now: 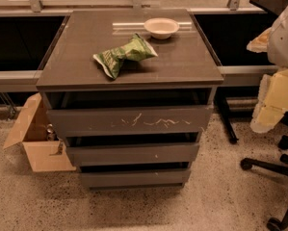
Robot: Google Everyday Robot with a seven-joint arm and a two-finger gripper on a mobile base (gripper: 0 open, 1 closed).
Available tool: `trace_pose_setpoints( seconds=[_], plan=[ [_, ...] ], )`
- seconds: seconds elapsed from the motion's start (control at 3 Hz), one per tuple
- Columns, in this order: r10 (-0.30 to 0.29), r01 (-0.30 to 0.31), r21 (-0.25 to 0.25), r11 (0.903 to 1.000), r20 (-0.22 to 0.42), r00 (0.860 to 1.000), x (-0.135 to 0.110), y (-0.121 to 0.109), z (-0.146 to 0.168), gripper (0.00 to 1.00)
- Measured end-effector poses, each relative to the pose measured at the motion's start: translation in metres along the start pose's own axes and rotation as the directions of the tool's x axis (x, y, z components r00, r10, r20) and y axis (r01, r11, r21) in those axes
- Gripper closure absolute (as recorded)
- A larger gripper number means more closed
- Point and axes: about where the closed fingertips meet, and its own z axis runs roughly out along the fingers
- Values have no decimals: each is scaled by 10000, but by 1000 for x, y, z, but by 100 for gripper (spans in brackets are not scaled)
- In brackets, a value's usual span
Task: Open top drawer
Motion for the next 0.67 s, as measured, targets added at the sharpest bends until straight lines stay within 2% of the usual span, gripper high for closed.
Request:
trace_pose_setpoints(
  seconds=[0.33, 0.67],
  plan=[
    [0, 0, 1, 10000, 0, 10000, 0, 0, 0, 24],
    [0, 0, 1, 10000, 0, 10000, 0, 0, 0, 10]
  ],
)
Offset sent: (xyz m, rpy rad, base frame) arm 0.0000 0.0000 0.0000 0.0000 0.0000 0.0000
